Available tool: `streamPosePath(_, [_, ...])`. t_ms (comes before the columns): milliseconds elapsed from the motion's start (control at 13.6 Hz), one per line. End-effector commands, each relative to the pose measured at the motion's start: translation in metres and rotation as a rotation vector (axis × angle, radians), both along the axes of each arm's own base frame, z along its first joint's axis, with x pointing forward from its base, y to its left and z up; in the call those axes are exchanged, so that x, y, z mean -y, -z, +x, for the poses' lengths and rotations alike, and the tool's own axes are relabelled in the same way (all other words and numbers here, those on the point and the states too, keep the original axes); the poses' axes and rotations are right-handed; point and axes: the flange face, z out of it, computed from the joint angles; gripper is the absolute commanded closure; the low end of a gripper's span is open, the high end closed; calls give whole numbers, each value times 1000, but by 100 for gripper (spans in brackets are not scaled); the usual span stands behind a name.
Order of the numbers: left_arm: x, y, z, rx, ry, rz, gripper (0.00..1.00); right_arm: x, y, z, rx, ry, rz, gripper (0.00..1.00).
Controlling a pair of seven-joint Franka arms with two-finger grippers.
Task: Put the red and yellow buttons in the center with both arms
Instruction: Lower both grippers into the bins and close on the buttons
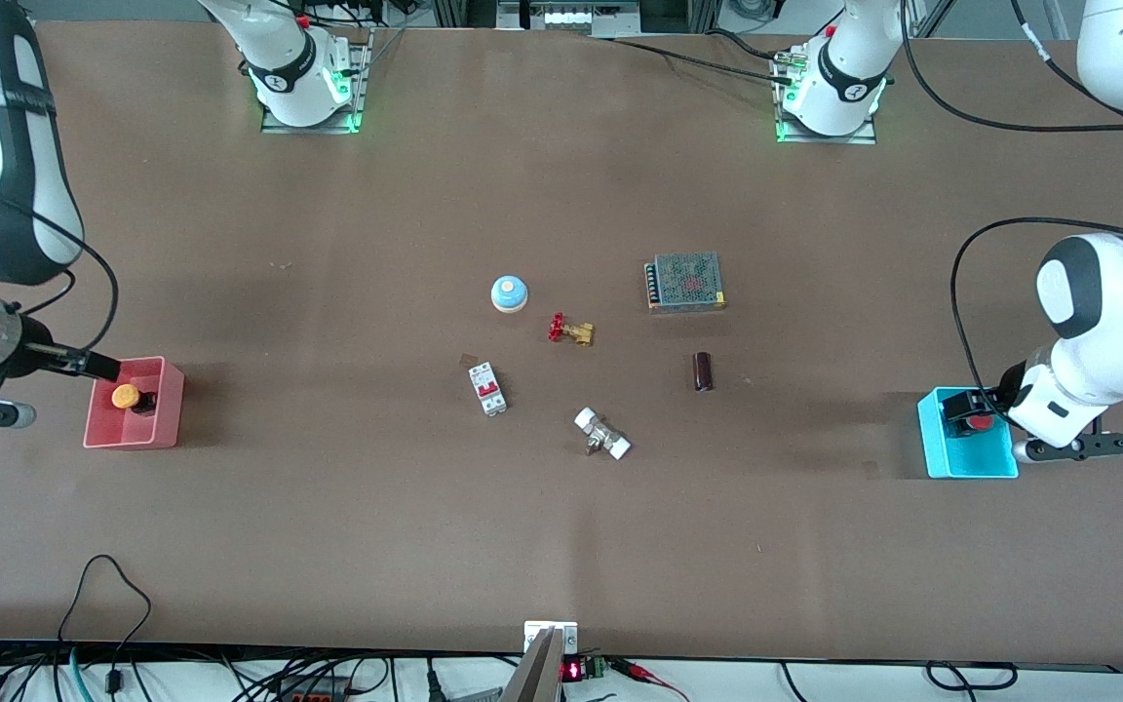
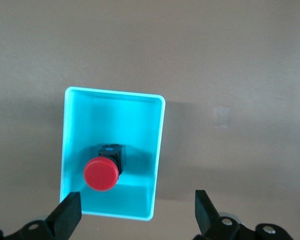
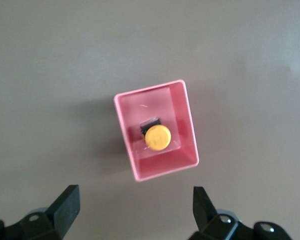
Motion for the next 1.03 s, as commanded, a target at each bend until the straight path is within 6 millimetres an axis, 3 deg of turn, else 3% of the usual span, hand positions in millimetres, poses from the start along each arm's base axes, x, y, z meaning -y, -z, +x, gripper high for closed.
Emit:
streamPosePath(0, [-26, 21, 2, -18, -13, 10, 0, 1, 17, 9, 8, -43, -54, 0])
streamPosePath(294, [-36, 40, -1, -45, -26, 4, 0, 3, 49, 15, 42, -67, -61, 0])
streamPosePath(442, [-36, 52, -3, -63, -27, -1, 0, 15, 66, 15, 64, -64, -70, 0])
streamPosePath(736, [-37, 54, 0, -48, -18, 1, 0, 38, 101, 2, 73, -44, -59, 0])
streamPosePath(957, [-38, 63, 2, -31, 27, 0, 0, 38, 108, -4, 58, -31, -46, 0])
